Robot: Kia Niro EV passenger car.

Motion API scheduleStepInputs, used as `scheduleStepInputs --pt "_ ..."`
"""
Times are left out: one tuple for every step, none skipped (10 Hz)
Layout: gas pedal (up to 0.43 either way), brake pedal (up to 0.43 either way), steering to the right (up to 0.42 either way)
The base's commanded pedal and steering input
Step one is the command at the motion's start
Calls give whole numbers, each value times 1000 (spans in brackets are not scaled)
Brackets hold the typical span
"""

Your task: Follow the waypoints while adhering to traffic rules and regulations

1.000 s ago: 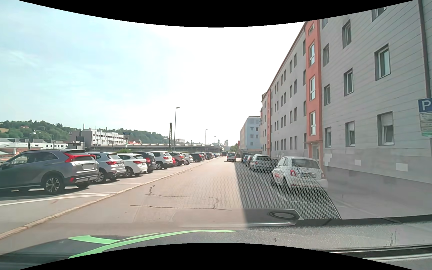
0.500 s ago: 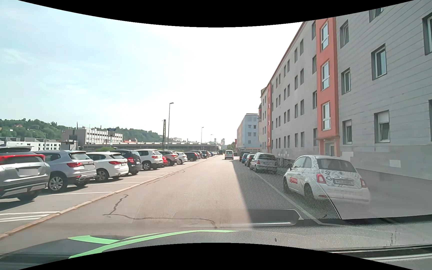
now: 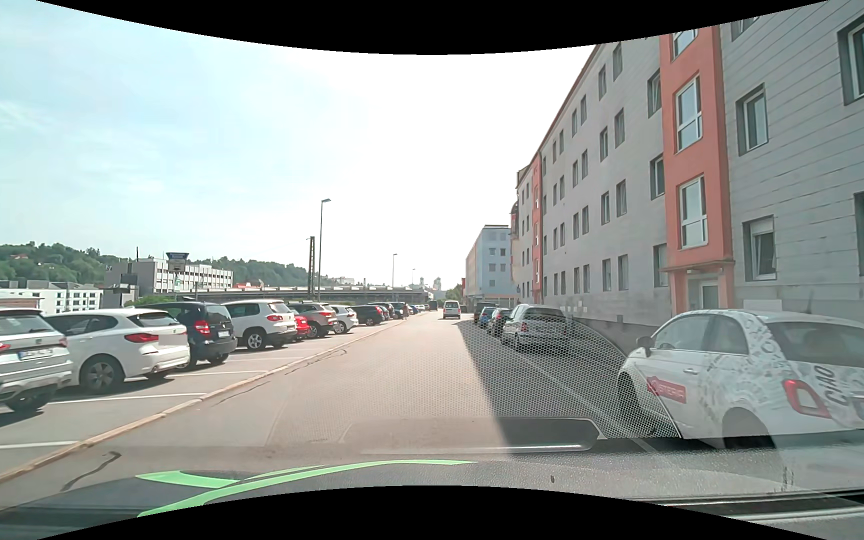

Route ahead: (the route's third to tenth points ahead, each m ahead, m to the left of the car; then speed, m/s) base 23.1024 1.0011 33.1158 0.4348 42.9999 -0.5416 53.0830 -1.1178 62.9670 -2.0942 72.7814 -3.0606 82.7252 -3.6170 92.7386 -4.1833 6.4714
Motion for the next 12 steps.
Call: scheduleStepInputs --pt "240 0 23" --pt "240 0 21" --pt "228 0 18" --pt "228 0 17" --pt "220 0 16" --pt "220 0 16" --pt "220 0 13" --pt "220 0 11" --pt "209 0 8" --pt "197 0 6" --pt "157 0 5" --pt "150 0 5"
